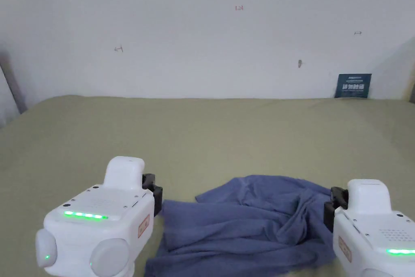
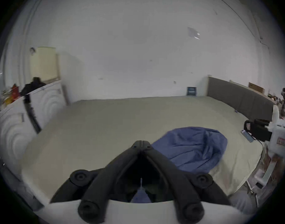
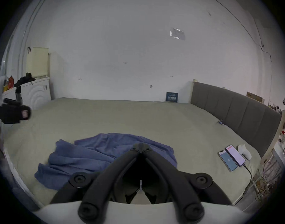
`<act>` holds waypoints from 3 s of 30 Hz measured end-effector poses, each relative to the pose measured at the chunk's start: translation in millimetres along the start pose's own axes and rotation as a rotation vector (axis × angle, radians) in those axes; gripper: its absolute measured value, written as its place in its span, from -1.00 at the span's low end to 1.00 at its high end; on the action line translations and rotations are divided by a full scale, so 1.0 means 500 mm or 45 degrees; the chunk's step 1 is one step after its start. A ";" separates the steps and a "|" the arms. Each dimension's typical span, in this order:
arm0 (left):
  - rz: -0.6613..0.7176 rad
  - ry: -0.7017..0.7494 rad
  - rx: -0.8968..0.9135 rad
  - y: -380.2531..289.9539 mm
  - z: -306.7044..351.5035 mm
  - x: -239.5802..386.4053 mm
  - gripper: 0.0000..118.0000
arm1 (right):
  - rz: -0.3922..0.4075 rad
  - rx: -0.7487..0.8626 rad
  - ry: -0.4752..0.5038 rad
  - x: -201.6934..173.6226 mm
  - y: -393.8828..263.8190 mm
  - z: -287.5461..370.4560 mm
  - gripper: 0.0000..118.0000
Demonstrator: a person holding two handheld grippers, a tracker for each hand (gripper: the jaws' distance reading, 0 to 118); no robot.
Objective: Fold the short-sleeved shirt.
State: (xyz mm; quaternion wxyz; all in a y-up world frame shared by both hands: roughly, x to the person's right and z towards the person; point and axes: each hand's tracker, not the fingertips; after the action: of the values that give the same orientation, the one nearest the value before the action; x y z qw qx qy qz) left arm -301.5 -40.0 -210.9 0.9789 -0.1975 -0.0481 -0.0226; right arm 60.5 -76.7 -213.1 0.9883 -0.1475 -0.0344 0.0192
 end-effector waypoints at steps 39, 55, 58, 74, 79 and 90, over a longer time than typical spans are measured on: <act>0.025 0.009 -0.848 -0.134 -0.670 -0.034 0.96 | 0.073 -0.263 -0.053 0.055 -0.104 -0.213 -1.00; -0.049 -0.083 -0.818 -0.121 -0.649 0.000 -0.97 | -0.081 -0.648 -0.223 0.318 -0.069 -0.457 -1.00; -0.045 -0.088 -0.819 -0.123 -0.648 0.003 -0.97 | -0.194 -0.763 -0.133 0.337 -0.086 -0.526 -0.93; 0.129 -0.052 -0.721 -0.059 -0.568 -0.047 -0.96 | -0.080 -0.708 -0.122 0.299 -0.062 -0.485 -0.94; 0.100 0.049 -0.539 0.064 -0.397 -0.146 -0.96 | -0.119 -0.535 -0.077 0.318 0.065 -0.349 -0.94; 0.067 0.239 -0.205 0.285 -0.087 -0.250 -0.96 | -0.183 -0.220 0.032 0.244 0.322 -0.130 -0.94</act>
State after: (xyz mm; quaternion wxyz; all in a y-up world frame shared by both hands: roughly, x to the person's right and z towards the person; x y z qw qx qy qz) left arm -413.1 77.2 -318.4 0.9603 -0.2737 0.0511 -0.0191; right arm 182.4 64.1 -314.8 0.9711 -0.2296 -0.0339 -0.0566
